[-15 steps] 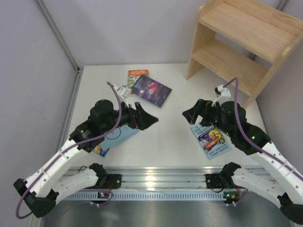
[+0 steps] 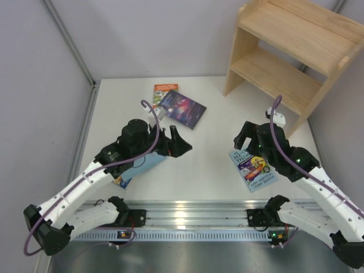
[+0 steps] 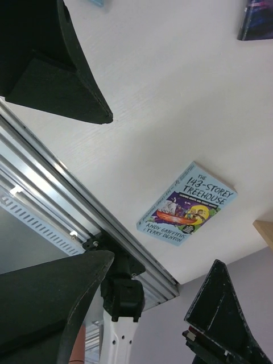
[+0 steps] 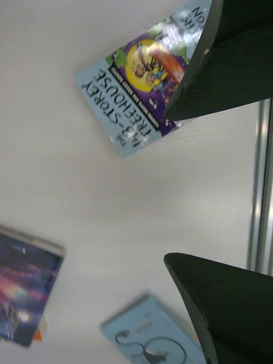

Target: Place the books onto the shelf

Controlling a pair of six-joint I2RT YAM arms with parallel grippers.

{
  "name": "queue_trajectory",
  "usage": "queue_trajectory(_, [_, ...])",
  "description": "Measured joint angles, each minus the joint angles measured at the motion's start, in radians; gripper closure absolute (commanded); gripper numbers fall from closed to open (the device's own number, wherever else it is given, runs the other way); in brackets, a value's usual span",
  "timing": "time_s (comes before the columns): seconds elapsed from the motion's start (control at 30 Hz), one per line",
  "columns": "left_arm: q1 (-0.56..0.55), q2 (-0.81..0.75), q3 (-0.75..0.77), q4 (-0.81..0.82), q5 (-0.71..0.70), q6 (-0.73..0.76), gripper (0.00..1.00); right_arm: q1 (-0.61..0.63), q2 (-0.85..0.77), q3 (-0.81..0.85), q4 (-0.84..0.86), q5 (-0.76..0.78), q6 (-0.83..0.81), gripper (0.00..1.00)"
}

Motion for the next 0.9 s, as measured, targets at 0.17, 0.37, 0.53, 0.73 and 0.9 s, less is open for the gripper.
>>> queue_trajectory(0.17, [0.0, 0.059, -0.026, 0.006, -0.003, 0.018, 0.03, -0.189, 0.011, -0.12, -0.105, 0.064, 0.042, 0.0])
queue_trajectory(0.37, [0.0, 0.168, -0.09, 0.051, 0.072, 0.005, 0.04, -0.429, -0.036, -0.223, -0.203, 0.04, 0.051, 0.01])
queue_trajectory(0.53, [0.0, 0.22, -0.1, 0.078, 0.098, -0.013, 0.04, -0.482, -0.032, -0.264, -0.177, -0.018, 0.14, 0.0])
queue_trajectory(0.73, [0.005, 0.266, -0.095, 0.089, 0.1, -0.021, 0.04, -0.542, 0.017, -0.36, -0.174, -0.037, 0.245, 0.0])
queue_trajectory(0.9, [0.018, 0.289, -0.08, 0.071, 0.087, -0.023, 0.04, -0.58, 0.031, -0.432, -0.099, -0.053, 0.284, 0.03])
